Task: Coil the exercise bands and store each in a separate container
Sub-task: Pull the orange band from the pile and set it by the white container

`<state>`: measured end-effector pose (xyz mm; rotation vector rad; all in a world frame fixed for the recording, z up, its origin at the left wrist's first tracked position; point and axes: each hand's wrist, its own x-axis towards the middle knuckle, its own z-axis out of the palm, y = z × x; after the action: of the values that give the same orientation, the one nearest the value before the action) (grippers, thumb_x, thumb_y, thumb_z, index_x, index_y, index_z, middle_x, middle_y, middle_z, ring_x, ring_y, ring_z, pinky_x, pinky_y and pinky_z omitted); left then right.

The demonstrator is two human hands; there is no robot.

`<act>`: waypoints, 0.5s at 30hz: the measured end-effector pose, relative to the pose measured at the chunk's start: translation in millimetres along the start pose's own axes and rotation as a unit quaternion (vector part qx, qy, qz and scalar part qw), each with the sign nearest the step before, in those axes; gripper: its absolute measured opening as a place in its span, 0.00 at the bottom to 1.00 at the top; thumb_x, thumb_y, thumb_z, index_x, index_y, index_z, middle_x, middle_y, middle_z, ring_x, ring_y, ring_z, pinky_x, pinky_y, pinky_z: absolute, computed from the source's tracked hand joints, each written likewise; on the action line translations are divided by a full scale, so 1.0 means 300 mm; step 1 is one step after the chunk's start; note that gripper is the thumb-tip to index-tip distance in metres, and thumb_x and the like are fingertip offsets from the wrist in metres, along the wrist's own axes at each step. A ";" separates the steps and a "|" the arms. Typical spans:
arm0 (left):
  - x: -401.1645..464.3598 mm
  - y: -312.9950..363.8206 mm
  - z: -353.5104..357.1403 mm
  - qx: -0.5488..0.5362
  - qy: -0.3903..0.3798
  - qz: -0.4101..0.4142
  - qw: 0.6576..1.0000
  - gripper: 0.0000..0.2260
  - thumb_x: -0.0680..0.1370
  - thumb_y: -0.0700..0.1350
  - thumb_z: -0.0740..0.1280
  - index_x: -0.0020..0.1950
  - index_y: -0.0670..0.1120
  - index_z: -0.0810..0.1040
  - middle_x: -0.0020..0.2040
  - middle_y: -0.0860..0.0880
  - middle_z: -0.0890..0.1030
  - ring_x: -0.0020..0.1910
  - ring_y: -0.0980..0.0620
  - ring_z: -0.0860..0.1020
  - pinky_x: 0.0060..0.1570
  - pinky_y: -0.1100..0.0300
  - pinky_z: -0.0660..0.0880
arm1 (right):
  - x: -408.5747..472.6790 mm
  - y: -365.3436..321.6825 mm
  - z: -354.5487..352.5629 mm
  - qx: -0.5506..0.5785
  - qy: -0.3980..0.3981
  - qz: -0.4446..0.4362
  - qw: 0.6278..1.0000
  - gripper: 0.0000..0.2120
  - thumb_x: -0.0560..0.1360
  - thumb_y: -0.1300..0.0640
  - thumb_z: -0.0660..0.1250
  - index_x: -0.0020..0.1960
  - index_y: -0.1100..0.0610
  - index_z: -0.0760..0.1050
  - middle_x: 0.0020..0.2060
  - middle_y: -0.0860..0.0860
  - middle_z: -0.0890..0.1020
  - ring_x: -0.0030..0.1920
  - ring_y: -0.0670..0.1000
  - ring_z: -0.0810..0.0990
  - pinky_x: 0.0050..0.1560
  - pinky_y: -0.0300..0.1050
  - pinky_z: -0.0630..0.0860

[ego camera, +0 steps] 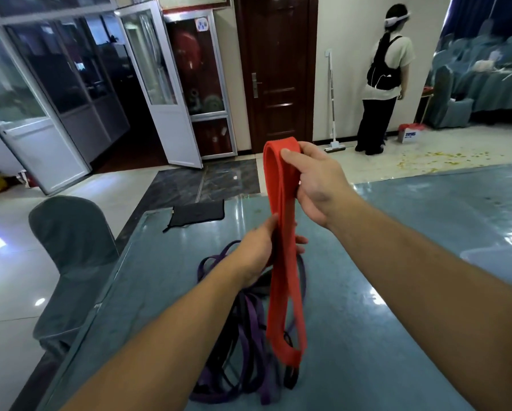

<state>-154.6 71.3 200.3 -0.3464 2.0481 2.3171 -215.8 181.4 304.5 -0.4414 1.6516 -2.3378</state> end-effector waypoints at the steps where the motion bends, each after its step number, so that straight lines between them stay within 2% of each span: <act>1: -0.007 -0.008 0.003 -0.021 -0.021 -0.009 1.000 0.26 0.82 0.66 0.54 0.62 0.47 0.78 0.55 0.39 0.87 0.54 0.41 0.86 0.56 0.45 0.81 | 0.005 0.002 -0.008 -0.007 0.010 -0.004 1.000 0.04 0.83 0.59 0.67 0.56 0.55 0.80 0.39 0.50 0.86 0.40 0.49 0.85 0.51 0.56 0.83; 3: -0.026 -0.025 0.007 -0.032 -0.053 -0.020 0.998 0.34 0.77 0.75 0.54 0.65 0.49 0.78 0.58 0.38 0.85 0.59 0.39 0.84 0.63 0.41 0.77 | 0.009 0.006 -0.027 -0.027 0.031 -0.003 0.999 0.04 0.83 0.58 0.68 0.56 0.55 0.80 0.46 0.55 0.86 0.47 0.53 0.87 0.57 0.57 0.83; 4: -0.037 -0.033 0.012 -0.023 -0.062 -0.023 0.998 0.35 0.75 0.76 0.58 0.65 0.49 0.79 0.59 0.39 0.85 0.59 0.39 0.84 0.64 0.40 0.77 | 0.009 0.008 -0.041 -0.038 0.044 0.005 0.998 0.04 0.83 0.57 0.68 0.56 0.55 0.80 0.50 0.57 0.86 0.52 0.56 0.86 0.59 0.58 0.83; 5: -0.047 -0.043 0.017 -0.010 -0.069 -0.021 0.997 0.34 0.74 0.74 0.63 0.66 0.47 0.79 0.58 0.40 0.86 0.59 0.40 0.84 0.63 0.40 0.78 | 0.009 0.011 -0.058 -0.043 0.058 0.015 0.997 0.04 0.83 0.56 0.69 0.56 0.55 0.80 0.52 0.58 0.86 0.54 0.57 0.85 0.60 0.59 0.82; 7: -0.060 -0.061 0.032 0.012 -0.072 -0.012 0.997 0.24 0.75 0.59 0.71 0.65 0.46 0.78 0.56 0.40 0.86 0.54 0.42 0.86 0.59 0.40 0.81 | 0.014 0.022 -0.099 -0.056 0.084 0.024 0.995 0.04 0.82 0.54 0.70 0.53 0.55 0.81 0.51 0.57 0.86 0.52 0.56 0.84 0.59 0.58 0.82; 8: -0.067 -0.068 0.043 0.020 -0.062 -0.005 0.998 0.17 0.76 0.51 0.70 0.63 0.47 0.79 0.54 0.40 0.87 0.51 0.43 0.86 0.57 0.40 0.82 | 0.017 0.029 -0.124 -0.073 0.096 0.025 0.992 0.04 0.81 0.53 0.71 0.50 0.53 0.80 0.50 0.57 0.86 0.50 0.55 0.85 0.58 0.58 0.83; 10: -0.077 -0.080 0.063 0.040 -0.043 0.011 0.998 0.10 0.78 0.43 0.67 0.59 0.48 0.81 0.49 0.42 0.87 0.45 0.45 0.86 0.54 0.43 0.83 | 0.020 0.040 -0.177 -0.105 0.115 0.045 0.987 0.08 0.80 0.49 0.72 0.47 0.53 0.78 0.47 0.55 0.86 0.49 0.54 0.86 0.54 0.55 0.85; 12: -0.086 -0.088 0.087 0.046 -0.045 0.017 0.998 0.09 0.81 0.39 0.68 0.59 0.48 0.82 0.47 0.45 0.87 0.43 0.46 0.86 0.50 0.46 0.83 | 0.016 0.062 -0.237 -0.143 0.130 0.094 0.977 0.14 0.79 0.46 0.72 0.47 0.57 0.77 0.49 0.58 0.86 0.49 0.57 0.87 0.50 0.54 0.86; 14: -0.091 -0.089 0.110 0.028 -0.029 0.019 0.999 0.11 0.80 0.39 0.71 0.61 0.48 0.81 0.50 0.44 0.87 0.41 0.47 0.86 0.43 0.50 0.84 | 0.010 0.096 -0.304 -0.211 0.156 0.119 0.957 0.17 0.78 0.43 0.71 0.48 0.59 0.77 0.52 0.60 0.86 0.52 0.60 0.86 0.55 0.58 0.85; 15: -0.091 -0.089 0.121 0.017 -0.007 0.019 1.000 0.15 0.77 0.40 0.75 0.62 0.49 0.79 0.50 0.43 0.86 0.41 0.48 0.86 0.39 0.52 0.83 | 0.003 0.114 -0.336 -0.264 0.172 0.120 0.942 0.21 0.76 0.42 0.71 0.53 0.61 0.77 0.55 0.61 0.85 0.56 0.62 0.85 0.59 0.60 0.83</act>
<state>-128.7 114.0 183.2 -0.2913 2.1032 2.2963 -254.3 257.4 240.7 0.0935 2.3517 -1.8512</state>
